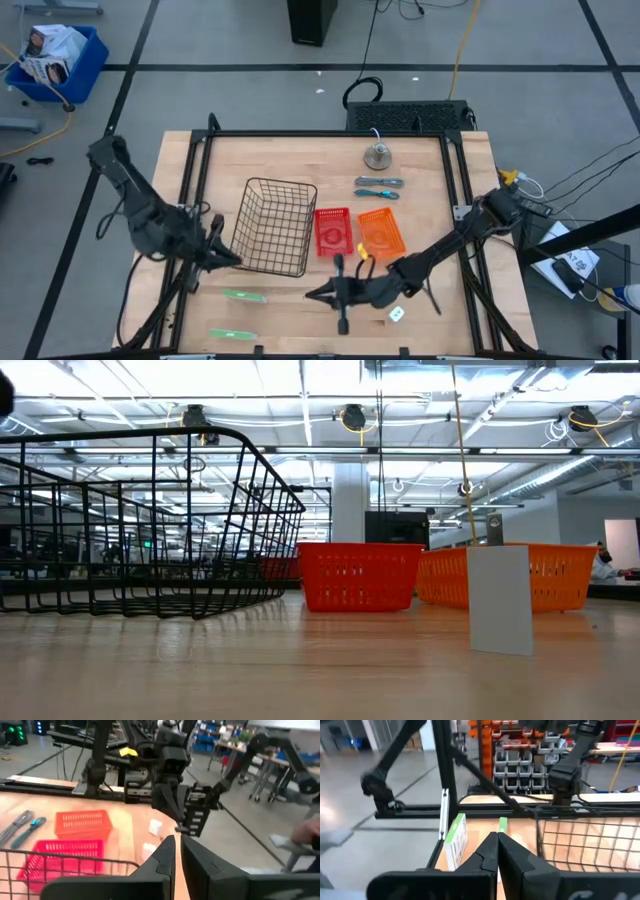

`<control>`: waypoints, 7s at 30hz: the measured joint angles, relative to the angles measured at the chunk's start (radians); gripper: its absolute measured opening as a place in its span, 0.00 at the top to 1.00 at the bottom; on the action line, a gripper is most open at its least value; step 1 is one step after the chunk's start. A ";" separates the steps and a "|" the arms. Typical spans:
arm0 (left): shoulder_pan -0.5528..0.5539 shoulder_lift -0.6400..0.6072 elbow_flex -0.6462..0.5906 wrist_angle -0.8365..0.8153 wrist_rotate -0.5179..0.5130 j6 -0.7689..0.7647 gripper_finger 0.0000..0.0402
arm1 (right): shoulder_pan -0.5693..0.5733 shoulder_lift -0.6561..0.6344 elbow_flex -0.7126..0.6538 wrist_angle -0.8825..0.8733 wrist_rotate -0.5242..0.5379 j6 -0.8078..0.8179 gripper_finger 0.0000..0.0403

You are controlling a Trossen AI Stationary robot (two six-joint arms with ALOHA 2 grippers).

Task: Pick and place items into bin
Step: Put the top card reader box into the orange basket

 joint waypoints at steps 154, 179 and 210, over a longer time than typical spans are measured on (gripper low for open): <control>-0.225 0.452 -0.057 -0.138 -0.058 -0.522 0.87 | 0.037 0.366 0.609 -0.448 0.441 -0.028 0.41; -0.220 0.452 -0.056 0.051 -0.125 -0.359 0.86 | -0.031 0.356 0.609 -0.552 0.096 0.359 0.41; -0.171 0.448 -0.054 0.371 -0.183 -0.151 0.78 | 0.035 0.261 0.610 -0.685 0.282 0.170 0.91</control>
